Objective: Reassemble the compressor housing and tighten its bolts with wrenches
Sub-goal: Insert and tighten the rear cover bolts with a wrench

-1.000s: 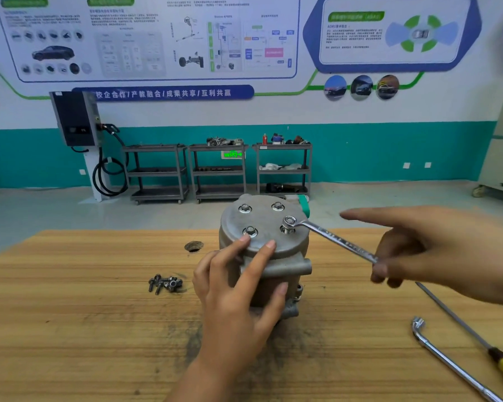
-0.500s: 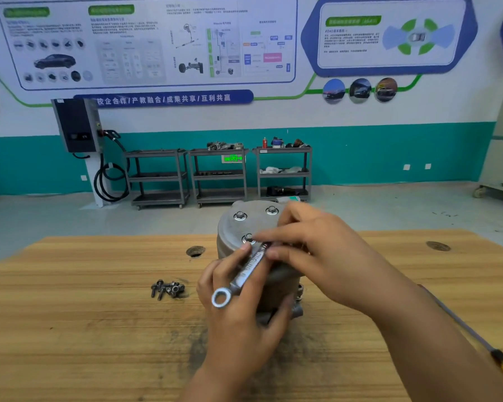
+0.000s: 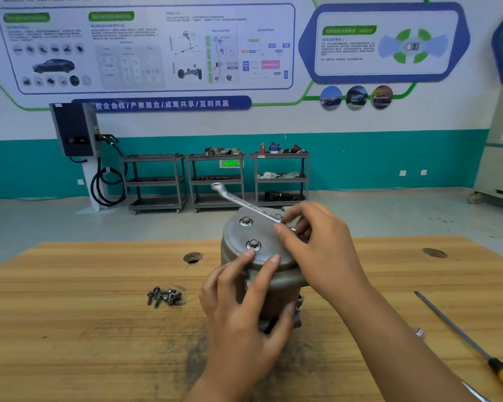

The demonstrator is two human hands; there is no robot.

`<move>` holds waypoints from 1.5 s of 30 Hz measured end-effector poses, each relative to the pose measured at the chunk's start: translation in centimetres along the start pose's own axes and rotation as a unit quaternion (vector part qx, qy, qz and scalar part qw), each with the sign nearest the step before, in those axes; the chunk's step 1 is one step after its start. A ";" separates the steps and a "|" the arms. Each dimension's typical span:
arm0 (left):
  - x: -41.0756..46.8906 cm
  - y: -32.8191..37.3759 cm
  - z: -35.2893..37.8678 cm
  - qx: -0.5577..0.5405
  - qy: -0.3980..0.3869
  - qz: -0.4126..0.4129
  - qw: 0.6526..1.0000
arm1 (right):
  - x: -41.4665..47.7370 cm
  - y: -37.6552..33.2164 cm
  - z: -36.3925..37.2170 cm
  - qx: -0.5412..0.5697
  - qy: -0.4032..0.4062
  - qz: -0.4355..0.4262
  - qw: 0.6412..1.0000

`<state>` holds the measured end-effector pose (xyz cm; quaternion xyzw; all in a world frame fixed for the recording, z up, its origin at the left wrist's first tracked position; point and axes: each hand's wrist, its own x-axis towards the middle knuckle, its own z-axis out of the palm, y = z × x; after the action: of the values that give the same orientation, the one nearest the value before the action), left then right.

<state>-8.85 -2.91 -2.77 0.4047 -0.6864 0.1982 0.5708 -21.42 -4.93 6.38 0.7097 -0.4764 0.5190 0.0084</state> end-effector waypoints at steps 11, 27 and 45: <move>0.1 -0.2 0.1 -0.006 0.004 0.004 1.000 | 0.4 1.5 -0.9 -0.144 -0.090 -0.028 0.985; 0.0 0.0 0.2 -0.018 -0.003 -0.009 1.000 | 0.4 0.3 -8.1 -0.210 -0.253 0.023 0.944; 0.0 0.3 0.3 -0.024 0.006 -0.007 1.000 | 0.6 -0.1 -3.6 -0.115 -0.204 -0.087 0.968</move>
<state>-9.22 -2.94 -2.81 0.3945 -0.6847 0.1797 0.5858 -23.98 -3.41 8.53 0.8334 -0.4608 0.3028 0.0376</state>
